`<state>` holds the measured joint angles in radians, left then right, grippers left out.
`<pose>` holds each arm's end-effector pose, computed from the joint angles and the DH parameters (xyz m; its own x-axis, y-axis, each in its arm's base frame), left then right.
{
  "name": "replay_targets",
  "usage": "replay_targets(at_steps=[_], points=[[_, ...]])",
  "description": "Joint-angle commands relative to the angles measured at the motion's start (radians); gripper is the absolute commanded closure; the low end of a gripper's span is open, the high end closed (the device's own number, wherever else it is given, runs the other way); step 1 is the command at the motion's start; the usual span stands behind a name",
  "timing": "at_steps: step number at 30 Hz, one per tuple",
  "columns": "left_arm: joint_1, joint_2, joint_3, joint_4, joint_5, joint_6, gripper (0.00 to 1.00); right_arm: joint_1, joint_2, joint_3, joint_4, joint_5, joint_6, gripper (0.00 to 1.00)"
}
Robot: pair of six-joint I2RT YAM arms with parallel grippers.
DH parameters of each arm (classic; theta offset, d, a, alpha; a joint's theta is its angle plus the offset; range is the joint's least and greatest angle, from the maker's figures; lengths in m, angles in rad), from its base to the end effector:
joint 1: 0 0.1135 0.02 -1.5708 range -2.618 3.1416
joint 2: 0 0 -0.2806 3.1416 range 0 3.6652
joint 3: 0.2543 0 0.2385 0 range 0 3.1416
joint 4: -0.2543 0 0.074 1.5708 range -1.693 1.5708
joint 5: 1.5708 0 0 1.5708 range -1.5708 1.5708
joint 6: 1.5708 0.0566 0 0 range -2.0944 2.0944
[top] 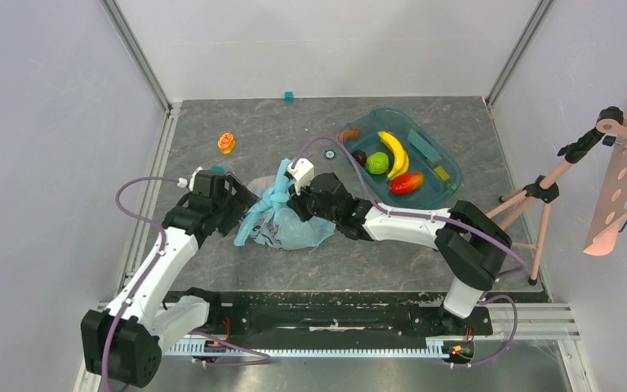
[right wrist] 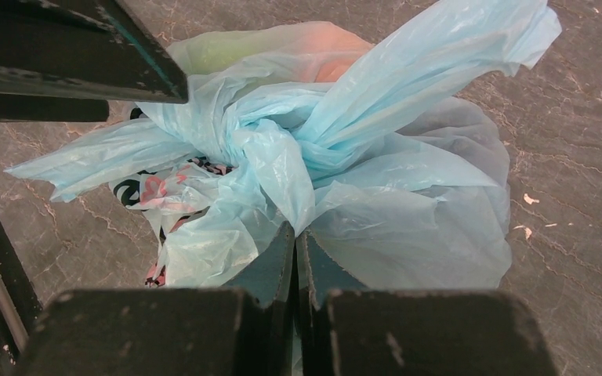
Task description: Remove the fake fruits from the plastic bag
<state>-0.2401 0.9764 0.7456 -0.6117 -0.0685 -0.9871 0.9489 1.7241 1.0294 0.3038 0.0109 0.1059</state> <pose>0.1837 -0.0410 0.2542 -0.5605 -0.7198 -0.4094 -0.4985 0.6881 -0.5272 0.2331 0.3242 0.2394 -0.3060 -0.2455 -0.9198 -0.7789 0.6202 0.0936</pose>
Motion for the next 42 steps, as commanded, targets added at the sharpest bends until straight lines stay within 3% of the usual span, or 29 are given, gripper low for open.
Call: replay_targets(at_steps=[1, 6, 10, 14, 22, 30, 38, 40, 42], points=[[-0.001, 0.048, 0.020, 0.071, -0.032, -0.025, 0.06, 0.016, -0.027, -0.012, 0.005, 0.017, -0.017, 1.00], [-0.002, 0.117, 0.046, 0.115, -0.034, -0.013, 0.08, 0.021, -0.040, -0.034, 0.011, 0.021, -0.018, 1.00], [-0.002, 0.151, 0.041, 0.143, -0.024, -0.009, 0.16, 0.022, -0.040, -0.036, 0.011, 0.018, -0.018, 1.00], [-0.002, 0.160, 0.029, 0.169, -0.031, 0.001, 0.38, 0.027, -0.043, -0.042, 0.015, 0.018, -0.020, 1.00], [-0.001, 0.165, 0.033, 0.160, -0.098, 0.042, 0.96, 0.028, -0.122, -0.134, 0.053, 0.054, -0.012, 1.00], [0.027, 0.133, 0.001, 0.136, -0.134, 0.068, 0.98, -0.005, -0.311, -0.342, 0.123, 0.188, 0.152, 1.00], [0.054, 0.091, -0.029, 0.110, -0.153, 0.087, 0.98, -0.128, -0.479, -0.567, 0.168, 0.292, 0.420, 1.00], [0.057, 0.078, -0.035, 0.108, -0.155, 0.091, 0.98, -0.145, -0.510, -0.610, 0.194, 0.288, 0.434, 1.00], [0.058, 0.067, -0.039, 0.110, -0.153, 0.099, 0.98, -0.147, -0.532, -0.625, 0.217, 0.260, 0.371, 0.93]])
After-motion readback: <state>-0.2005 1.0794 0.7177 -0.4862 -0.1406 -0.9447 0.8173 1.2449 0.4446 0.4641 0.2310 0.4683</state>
